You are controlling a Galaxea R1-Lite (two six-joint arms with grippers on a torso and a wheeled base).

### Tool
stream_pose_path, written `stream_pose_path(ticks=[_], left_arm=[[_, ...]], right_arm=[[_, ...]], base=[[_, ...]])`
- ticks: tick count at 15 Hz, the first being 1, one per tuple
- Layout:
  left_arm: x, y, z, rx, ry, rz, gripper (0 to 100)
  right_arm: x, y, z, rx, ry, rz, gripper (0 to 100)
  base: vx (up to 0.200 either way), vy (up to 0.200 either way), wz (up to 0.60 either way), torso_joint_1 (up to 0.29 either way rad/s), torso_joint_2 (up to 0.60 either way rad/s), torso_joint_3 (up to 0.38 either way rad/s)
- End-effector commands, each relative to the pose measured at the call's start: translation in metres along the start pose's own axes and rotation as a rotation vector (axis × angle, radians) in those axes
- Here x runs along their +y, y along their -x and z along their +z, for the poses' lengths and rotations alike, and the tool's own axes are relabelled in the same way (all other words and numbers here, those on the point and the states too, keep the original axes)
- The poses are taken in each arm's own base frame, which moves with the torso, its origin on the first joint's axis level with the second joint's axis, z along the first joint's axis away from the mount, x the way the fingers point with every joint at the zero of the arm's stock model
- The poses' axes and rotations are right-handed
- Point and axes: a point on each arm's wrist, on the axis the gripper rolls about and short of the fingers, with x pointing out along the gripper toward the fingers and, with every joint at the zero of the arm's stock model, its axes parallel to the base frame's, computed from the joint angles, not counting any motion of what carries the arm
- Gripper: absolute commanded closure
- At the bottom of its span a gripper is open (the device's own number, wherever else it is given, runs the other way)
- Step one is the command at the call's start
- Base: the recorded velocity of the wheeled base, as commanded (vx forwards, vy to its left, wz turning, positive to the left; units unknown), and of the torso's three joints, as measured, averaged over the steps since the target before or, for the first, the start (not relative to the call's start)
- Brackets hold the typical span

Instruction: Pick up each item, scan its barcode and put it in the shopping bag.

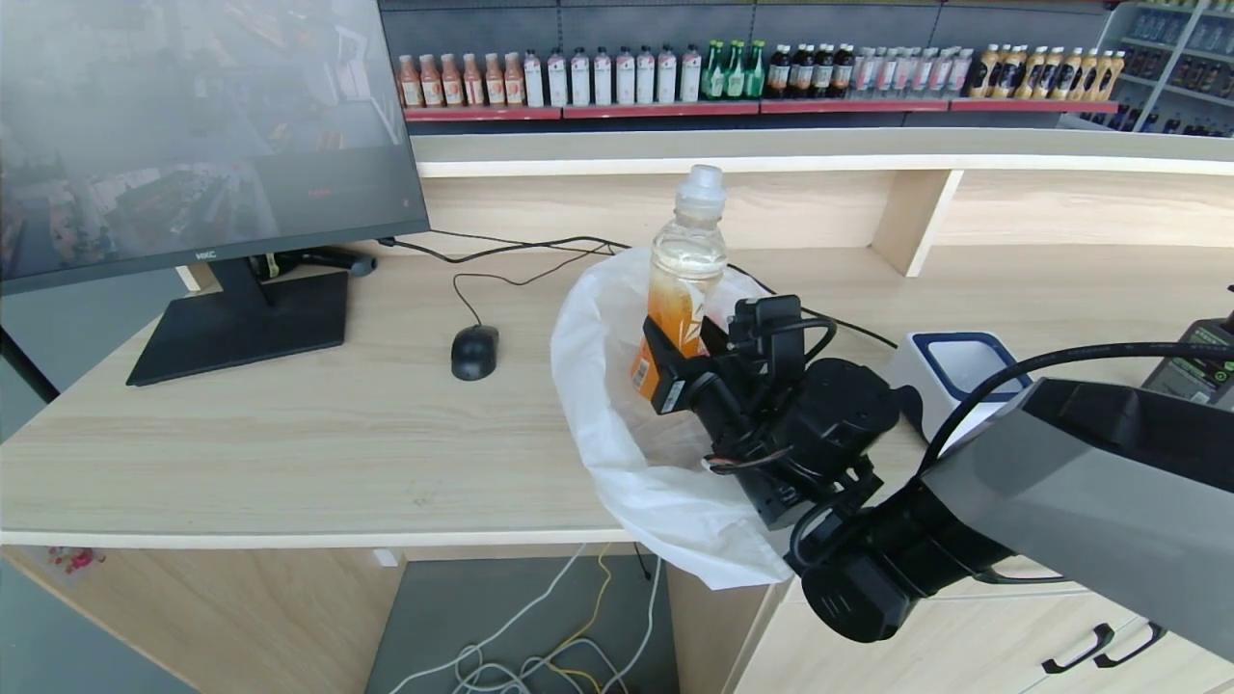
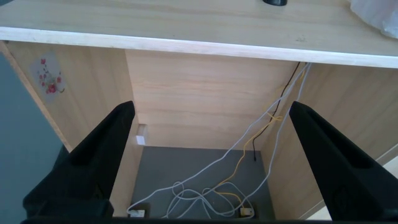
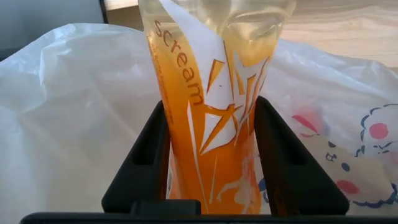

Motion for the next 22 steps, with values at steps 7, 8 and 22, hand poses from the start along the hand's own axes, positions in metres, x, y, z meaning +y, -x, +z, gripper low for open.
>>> stream_pose_path(ticks=[7,8,22], left_arm=[[0.000,0.000,0.000,0.000,0.000,-0.001,0],[0.000,0.000,0.000,0.000,0.000,-0.001,0],[0.000,0.000,0.000,0.001,0.000,-0.001,0]], right_arm=[[0.001,-0.001,-0.001,-0.004,-0.001,-0.001,0],[0.001,-0.001,-0.001,-0.004,-0.001,-0.001,0],[0.003,0.023,0.030,-0.001,0.025,0.011,0]], base=[[0.000,0.000,0.00,0.000,0.00,0.000],[0.000,0.000,0.00,0.000,0.00,0.000],[0.000,0.000,0.00,0.000,0.00,0.000]])
